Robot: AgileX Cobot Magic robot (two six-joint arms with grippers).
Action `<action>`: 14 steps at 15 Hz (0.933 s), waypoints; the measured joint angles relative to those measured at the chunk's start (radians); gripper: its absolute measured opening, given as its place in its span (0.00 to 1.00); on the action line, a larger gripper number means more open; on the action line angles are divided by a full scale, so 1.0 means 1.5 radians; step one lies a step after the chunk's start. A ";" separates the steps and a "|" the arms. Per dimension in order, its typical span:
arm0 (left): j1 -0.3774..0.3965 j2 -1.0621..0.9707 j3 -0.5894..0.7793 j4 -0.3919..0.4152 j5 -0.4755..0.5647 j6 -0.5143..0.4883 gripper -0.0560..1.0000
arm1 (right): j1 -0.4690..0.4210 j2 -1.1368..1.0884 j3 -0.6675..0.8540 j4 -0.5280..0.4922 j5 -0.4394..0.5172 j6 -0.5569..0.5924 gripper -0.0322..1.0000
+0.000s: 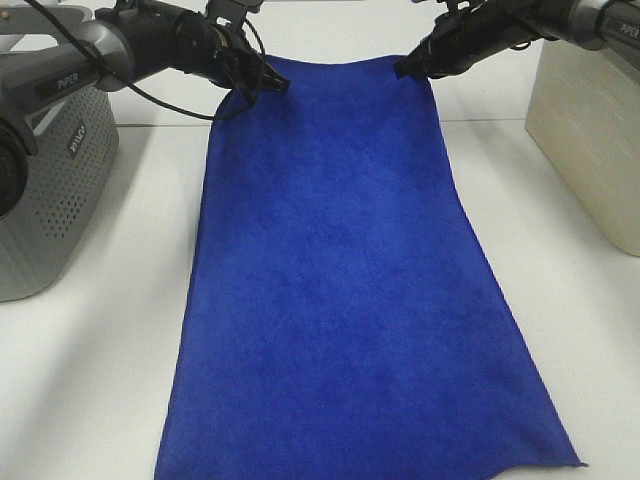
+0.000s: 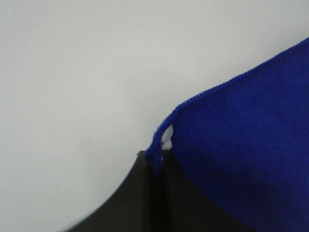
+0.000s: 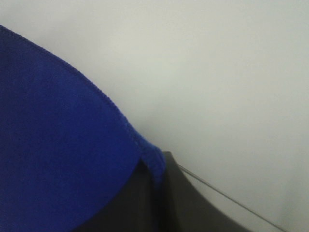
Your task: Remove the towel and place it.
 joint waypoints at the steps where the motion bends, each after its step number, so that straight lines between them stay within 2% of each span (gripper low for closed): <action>1: 0.000 0.006 0.000 0.002 -0.008 0.000 0.07 | 0.000 0.000 0.000 0.000 -0.007 0.000 0.05; 14: 0.000 0.085 0.000 0.048 -0.097 0.000 0.09 | 0.000 0.081 -0.001 0.015 -0.058 -0.001 0.05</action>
